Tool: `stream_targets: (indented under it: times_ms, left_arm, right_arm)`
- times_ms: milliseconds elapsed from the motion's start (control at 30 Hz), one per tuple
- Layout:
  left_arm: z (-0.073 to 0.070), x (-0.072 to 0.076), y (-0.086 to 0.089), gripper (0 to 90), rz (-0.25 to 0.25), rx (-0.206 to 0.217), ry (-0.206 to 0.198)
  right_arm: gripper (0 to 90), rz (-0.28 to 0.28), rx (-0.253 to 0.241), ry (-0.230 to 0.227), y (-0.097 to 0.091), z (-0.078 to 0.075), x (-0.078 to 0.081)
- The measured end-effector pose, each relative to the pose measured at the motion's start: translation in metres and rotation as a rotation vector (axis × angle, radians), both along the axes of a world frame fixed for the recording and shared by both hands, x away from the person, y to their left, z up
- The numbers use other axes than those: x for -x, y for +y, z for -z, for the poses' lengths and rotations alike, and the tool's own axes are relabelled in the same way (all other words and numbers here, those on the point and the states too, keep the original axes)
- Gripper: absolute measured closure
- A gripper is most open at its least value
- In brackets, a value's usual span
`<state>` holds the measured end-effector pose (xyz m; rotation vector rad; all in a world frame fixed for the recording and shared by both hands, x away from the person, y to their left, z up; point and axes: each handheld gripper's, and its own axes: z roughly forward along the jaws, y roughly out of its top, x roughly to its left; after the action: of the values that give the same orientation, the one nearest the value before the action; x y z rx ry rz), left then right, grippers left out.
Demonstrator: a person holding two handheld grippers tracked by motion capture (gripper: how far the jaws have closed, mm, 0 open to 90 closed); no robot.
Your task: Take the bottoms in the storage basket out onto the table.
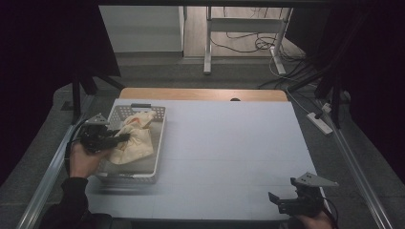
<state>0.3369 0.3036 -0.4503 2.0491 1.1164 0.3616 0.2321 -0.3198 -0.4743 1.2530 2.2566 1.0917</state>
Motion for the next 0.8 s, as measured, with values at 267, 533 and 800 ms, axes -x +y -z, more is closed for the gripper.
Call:
stream_targets:
  times_ms: [267, 533, 800]
  left_arm:
    - [-0.009, 0.003, 0.003, 68.1, -0.006, 0.055, -0.035]
    - [-0.024, 0.008, 0.003, 68.0, 0.0, 0.106, -0.075]
    - [-0.036, 0.011, -0.007, 68.0, 0.024, 0.112, -0.109]
  right_arm:
    - [0.0, 0.001, 0.001, 0.001, 0.0, 0.0, 0.0]
    - [0.0, 0.003, 0.002, 0.002, 0.0, 0.0, 0.0]
    - [0.0, 0.004, 0.001, 0.003, 0.0, 0.0, 0.0]
